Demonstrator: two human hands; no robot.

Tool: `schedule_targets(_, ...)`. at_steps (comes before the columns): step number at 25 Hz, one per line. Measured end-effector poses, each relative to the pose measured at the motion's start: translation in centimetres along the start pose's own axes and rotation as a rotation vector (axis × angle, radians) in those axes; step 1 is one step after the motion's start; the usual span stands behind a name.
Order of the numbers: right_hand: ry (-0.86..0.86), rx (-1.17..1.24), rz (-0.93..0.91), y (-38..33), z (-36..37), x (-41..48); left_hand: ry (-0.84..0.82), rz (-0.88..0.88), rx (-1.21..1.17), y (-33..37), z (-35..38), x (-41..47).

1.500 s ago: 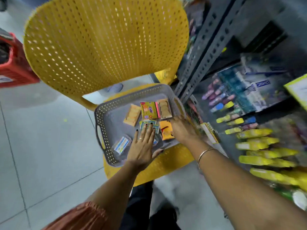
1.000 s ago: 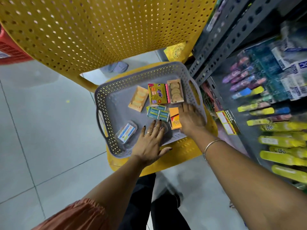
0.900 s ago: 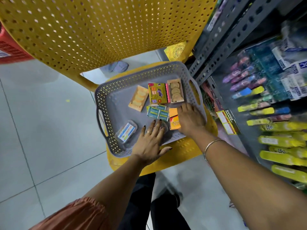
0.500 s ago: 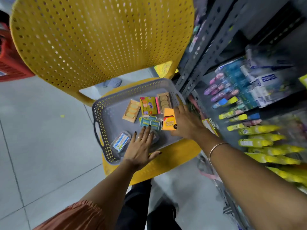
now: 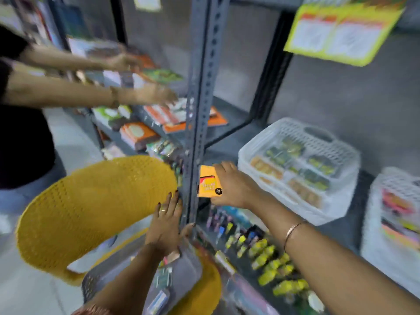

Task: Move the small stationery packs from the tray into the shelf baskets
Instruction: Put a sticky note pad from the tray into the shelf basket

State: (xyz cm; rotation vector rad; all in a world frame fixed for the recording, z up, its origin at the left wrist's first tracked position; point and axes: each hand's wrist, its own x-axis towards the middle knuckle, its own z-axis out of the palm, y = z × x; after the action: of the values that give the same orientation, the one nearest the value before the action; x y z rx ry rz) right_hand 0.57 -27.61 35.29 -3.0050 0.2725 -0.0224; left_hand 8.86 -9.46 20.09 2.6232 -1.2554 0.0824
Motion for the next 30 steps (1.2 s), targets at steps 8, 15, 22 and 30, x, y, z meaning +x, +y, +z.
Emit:
schedule_targets(8, 0.172, -0.007, 0.339, 10.4, -14.2, -9.6, 0.273, 0.344, -0.044, 15.4, -11.2, 9.2)
schedule_targets(15, 0.095, -0.012, 0.719, 17.4, -14.4, -22.4, 0.246, 0.807, -0.085, 29.1, -11.0, 7.6)
schedule_targets(22, -0.103, 0.032, 0.904, 19.5, -9.9, -29.7, 0.038, 0.833, -0.197, 32.3, -6.5, 4.0)
schedule_targets(30, -0.215, 0.104, 0.925, 20.0, -5.3, -29.8, -0.171, 0.81, -0.147, 31.0, -1.6, 3.7)
